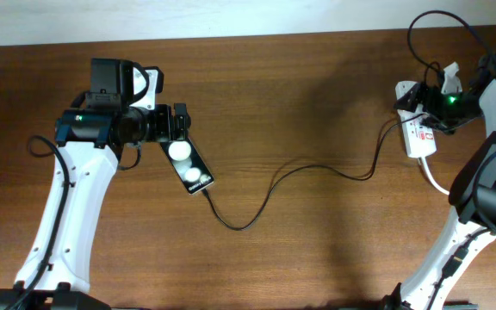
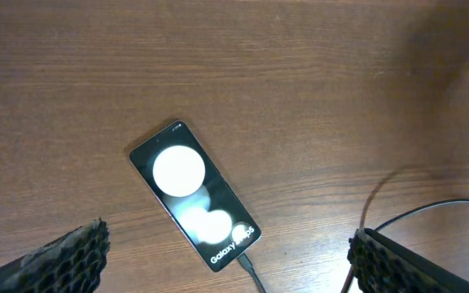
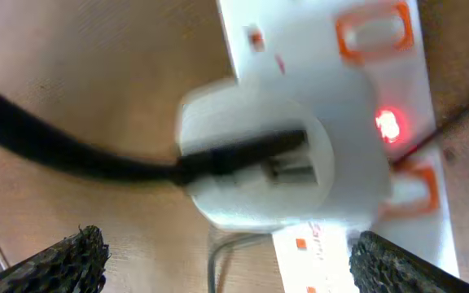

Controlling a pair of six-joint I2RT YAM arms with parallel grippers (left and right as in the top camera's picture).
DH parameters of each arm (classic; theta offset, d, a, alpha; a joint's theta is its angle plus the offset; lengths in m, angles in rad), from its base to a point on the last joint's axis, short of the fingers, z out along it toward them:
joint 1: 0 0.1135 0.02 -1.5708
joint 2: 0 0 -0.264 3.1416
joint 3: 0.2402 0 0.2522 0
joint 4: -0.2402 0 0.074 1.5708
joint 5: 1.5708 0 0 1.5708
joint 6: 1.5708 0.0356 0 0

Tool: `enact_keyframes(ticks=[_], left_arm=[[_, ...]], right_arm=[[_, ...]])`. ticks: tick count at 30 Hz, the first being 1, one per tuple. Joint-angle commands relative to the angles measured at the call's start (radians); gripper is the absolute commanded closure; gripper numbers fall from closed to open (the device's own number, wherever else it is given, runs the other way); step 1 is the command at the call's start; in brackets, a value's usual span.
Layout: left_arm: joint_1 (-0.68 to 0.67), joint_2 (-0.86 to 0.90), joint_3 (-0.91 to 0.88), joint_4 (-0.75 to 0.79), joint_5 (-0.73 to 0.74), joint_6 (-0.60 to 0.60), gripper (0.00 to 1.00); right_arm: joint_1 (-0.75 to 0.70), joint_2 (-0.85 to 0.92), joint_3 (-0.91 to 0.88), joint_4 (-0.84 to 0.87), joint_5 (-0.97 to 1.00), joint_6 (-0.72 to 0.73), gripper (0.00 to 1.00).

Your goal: Plug charger to phone and switch on socket

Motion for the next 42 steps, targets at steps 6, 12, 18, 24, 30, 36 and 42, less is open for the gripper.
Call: enact_keyframes(ticks=[6, 12, 18, 24, 30, 36, 42], left_arm=[[0.0, -0.014, 0.002, 0.003, -0.008, 0.013, 0.01], [0.0, -0.014, 0.002, 0.003, -0.008, 0.013, 0.01], [0.0, -0.014, 0.002, 0.003, -0.015, 0.012, 0.01], [0.0, -0.014, 0.002, 0.002, -0.024, 0.012, 0.01], [0.0, -0.014, 0.002, 0.002, -0.023, 0.012, 0.01], [0.0, -0.014, 0.002, 0.002, -0.023, 0.012, 0.01], [0.0, -0.014, 0.002, 0.002, -0.023, 0.012, 0.01]], right_arm=[[-0.03, -0.013, 0.081, -0.085, 0.099, 0.009, 0.01], [-0.03, -0.105, 0.081, -0.136, 0.128, 0.006, 0.01], [-0.029, -0.301, 0.081, -0.217, 0.207, 0.006, 0.01], [-0.029, -0.515, 0.081, -0.321, 0.274, 0.011, 0.01], [0.005, -0.658, 0.081, -0.398, 0.274, 0.013, 0.01], [0.088, -0.683, 0.08, -0.406, 0.274, 0.013, 0.01], [0.088, -0.683, 0.08, -0.4, 0.274, 0.013, 0.01]])
